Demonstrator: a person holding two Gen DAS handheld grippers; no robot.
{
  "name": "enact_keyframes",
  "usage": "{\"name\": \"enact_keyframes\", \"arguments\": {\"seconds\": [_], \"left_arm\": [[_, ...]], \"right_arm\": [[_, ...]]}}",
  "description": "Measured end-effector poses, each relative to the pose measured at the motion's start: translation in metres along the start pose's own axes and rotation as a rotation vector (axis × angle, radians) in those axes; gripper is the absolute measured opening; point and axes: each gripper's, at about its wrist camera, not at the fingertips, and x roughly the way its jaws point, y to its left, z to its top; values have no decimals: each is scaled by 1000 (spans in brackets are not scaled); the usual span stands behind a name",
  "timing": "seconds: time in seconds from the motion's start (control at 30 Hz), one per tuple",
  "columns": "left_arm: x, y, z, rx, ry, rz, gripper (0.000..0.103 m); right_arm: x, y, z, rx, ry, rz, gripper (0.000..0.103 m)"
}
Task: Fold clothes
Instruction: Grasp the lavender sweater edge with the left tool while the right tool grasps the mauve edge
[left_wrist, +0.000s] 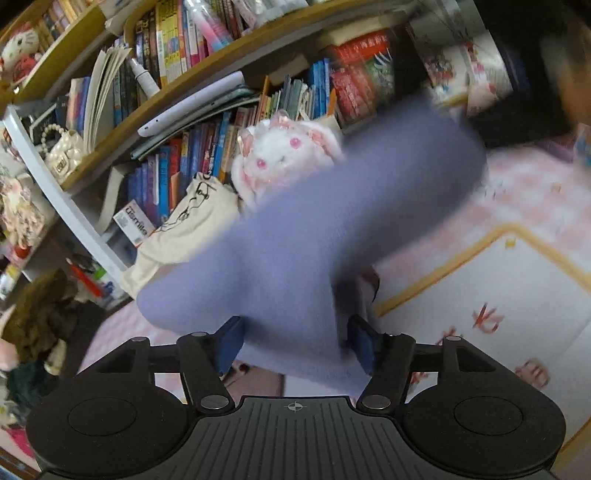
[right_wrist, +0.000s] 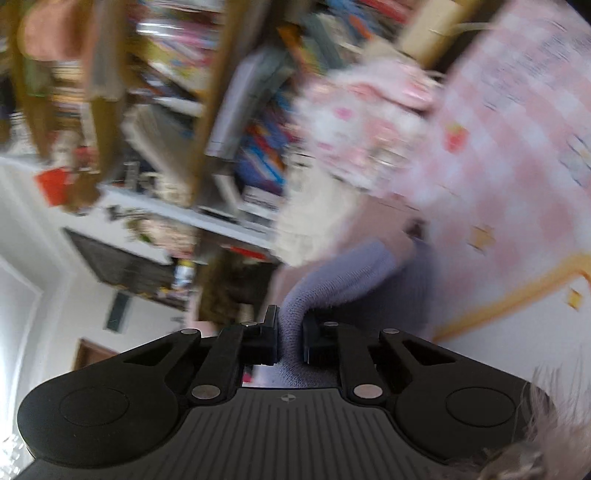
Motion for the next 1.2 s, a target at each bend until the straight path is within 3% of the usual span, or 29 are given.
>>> {"name": "enact_keyframes", "arguments": {"seconds": [0.13,0.17,0.3,0.4,0.43,0.53,0.57,0.6,0.67,0.8,0.9,1.03,1.07,1.1,1.13,1.17,1.2], "left_arm": [[2,4,-5,-38,-20,15,65],[3,7,-5,-51,-21,15,60],[7,21,-3,-114,10,-10,13],[-7,29,2,-138,-31,-41,12],[-12,28,6,-119,-47,-53,14],[-26,22,14,-57,-127,-18,34],[-32,21,17,-48,-157,3,59],[-37,19,20,-38,-186,24,76],[-46,17,23,-49,-238,21,79],[-51,9,23,-86,-237,-26,79],[-35,3,24,-123,-160,-48,79],[-3,0,17,-146,-52,-9,78],[-1,3,17,-153,-49,-9,73],[-4,7,18,-157,-60,-16,52],[-7,11,19,-162,-70,-23,38],[-10,15,20,-166,-81,-30,14],[-13,19,21,-171,-91,-36,7]], "right_arm": [[-2,26,6,-69,-5,43,11],[-3,29,7,-77,-9,46,11],[-11,19,8,-48,-42,17,10],[-24,12,16,-18,-86,16,10],[-27,15,21,-20,-97,29,9],[-30,31,36,-56,-125,74,9],[-30,39,41,-78,-132,89,9],[-30,46,45,-100,-139,103,9],[-28,58,50,-132,-146,117,9],[-22,62,45,-124,-138,112,9],[-20,58,38,-105,-125,102,9],[-27,52,32,-86,-132,90,9],[-31,49,32,-82,-145,84,9],[-35,46,33,-78,-155,70,9],[-38,43,33,-74,-165,55,9],[-41,39,34,-71,-175,34,9],[-44,35,36,-67,-186,13,9]]}}
